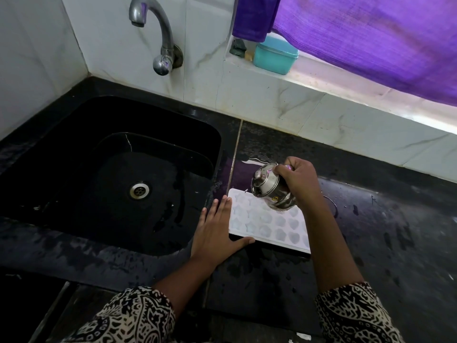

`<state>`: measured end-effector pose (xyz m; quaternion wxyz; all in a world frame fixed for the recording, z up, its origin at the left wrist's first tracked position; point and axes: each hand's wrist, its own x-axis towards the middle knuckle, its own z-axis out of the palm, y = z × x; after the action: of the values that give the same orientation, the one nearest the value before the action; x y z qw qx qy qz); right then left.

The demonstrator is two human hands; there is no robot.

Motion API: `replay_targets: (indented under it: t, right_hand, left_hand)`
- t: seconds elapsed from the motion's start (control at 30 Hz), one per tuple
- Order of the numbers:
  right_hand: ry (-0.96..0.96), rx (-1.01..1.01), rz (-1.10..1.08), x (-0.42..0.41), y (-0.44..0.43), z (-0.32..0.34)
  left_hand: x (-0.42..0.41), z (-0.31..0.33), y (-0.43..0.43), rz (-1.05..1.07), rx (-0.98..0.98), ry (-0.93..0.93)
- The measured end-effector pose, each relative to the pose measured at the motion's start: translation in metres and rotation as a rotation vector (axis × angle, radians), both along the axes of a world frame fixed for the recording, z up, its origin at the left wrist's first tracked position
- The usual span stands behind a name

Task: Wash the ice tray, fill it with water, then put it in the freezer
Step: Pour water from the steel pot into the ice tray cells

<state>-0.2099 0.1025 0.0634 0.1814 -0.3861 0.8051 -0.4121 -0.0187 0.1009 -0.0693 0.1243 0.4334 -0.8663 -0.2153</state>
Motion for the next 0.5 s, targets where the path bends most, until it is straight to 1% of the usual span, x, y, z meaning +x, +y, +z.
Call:
replay_targets:
  t: [0.5]
  right_hand:
    - [0.036,-0.015,0.018,0.0014,-0.0009,0.0091]
  left_hand:
    - [0.0007,0.0014,0.0003,0.001,0.009,0.009]
